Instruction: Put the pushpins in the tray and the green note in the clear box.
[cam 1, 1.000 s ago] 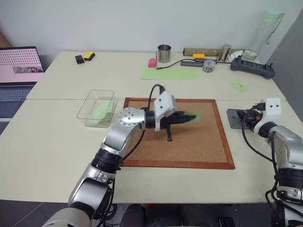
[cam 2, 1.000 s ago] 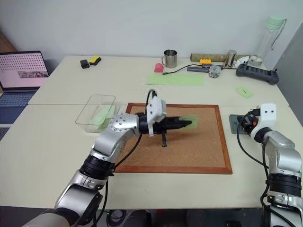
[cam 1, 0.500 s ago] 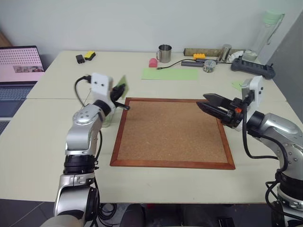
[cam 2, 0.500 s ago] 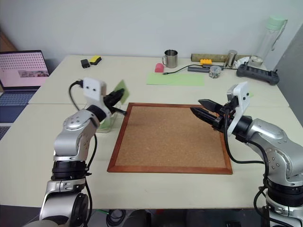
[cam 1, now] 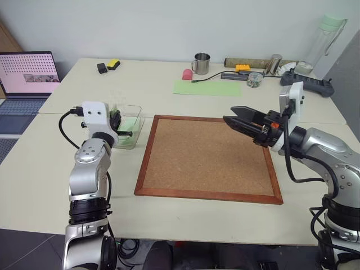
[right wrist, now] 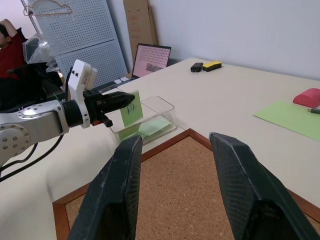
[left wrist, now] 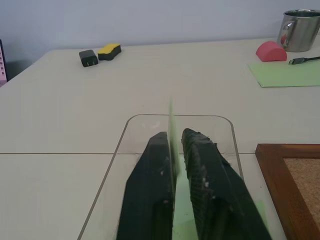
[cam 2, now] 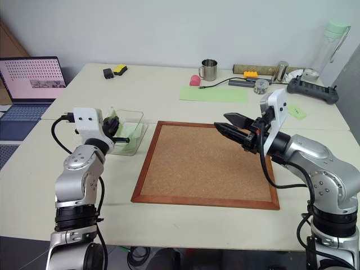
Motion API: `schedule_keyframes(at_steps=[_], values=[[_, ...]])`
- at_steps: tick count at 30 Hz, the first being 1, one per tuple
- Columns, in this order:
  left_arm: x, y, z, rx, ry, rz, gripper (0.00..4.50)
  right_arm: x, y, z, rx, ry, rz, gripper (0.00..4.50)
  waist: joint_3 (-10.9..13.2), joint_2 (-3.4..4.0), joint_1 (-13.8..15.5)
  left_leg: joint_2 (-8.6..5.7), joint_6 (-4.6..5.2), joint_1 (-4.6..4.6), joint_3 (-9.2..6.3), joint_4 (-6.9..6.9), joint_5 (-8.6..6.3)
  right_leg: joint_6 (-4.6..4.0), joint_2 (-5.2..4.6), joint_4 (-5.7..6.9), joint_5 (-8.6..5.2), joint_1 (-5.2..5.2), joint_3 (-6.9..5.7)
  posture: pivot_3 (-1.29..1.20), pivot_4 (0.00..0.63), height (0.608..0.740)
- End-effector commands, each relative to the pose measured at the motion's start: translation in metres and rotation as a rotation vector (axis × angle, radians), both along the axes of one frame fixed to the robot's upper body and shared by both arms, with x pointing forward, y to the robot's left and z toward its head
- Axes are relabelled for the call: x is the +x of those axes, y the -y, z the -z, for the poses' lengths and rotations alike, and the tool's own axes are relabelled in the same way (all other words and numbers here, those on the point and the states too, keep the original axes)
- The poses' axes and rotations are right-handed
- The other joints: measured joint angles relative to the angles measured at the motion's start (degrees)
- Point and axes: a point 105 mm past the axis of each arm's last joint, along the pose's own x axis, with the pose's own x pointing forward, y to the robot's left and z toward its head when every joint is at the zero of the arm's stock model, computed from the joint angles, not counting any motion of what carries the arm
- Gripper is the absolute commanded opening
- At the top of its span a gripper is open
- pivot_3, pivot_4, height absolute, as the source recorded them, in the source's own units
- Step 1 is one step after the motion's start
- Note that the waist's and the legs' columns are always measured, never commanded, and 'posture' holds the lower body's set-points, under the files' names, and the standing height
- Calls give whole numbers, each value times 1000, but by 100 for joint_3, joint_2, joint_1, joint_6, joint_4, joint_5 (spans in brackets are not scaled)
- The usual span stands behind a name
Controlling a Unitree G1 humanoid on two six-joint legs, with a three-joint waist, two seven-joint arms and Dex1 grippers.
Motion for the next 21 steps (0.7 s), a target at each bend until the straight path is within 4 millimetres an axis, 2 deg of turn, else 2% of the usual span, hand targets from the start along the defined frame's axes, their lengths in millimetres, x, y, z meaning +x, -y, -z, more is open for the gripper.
schedule_keyframes(at_steps=[1,5,9,10,12,15,16,19,21], values=[[0,-3,-15,7,55,-10,1528,-3,2,-12,0,61,4,2210,0,0,0,0,0,0,0,0,0,0,0,0,0,0,0,0,150,740],[2,0,-22,48,85,8,2333,1,6,-10,-4,62,35,2210,0,0,0,0,0,0,0,0,0,0,0,0,0,0,-1,0,150,740],[4,16,-36,151,124,103,3213,8,16,-4,-14,56,95,2210,0,0,5,0,0,0,0,0,0,0,0,-1,0,0,-2,0,150,740],[4,24,-39,185,132,149,3384,10,20,-1,-30,58,116,2210,0,0,5,0,0,0,0,0,0,0,0,-1,0,0,-2,0,150,740],[2,51,-42,189,127,330,3824,16,31,6,-72,61,167,2210,0,0,21,-1,-1,-1,1,0,0,0,0,-2,0,0,-2,0,150,740],[-8,88,-38,195,65,595,4362,23,45,18,-147,51,214,2210,0,0,19,-2,-1,0,7,0,1,0,-2,-2,0,0,1,0,150,740],[-14,101,-34,212,26,699,4362,24,52,27,-200,40,228,2210,0,0,17,-2,-1,0,9,0,1,0,-1,-2,0,0,3,0,150,740],[-29,122,-20,240,-88,908,4362,26,64,46,-303,13,232,2210,0,0,2,-1,-1,1,11,-2,0,0,3,-5,0,-1,3,0,150,740],[-37,128,-8,275,-158,995,4362,24,65,53,-331,1,202,2210,0,0,-25,0,0,2,12,-3,0,0,6,-5,0,-1,5,0,150,740]])
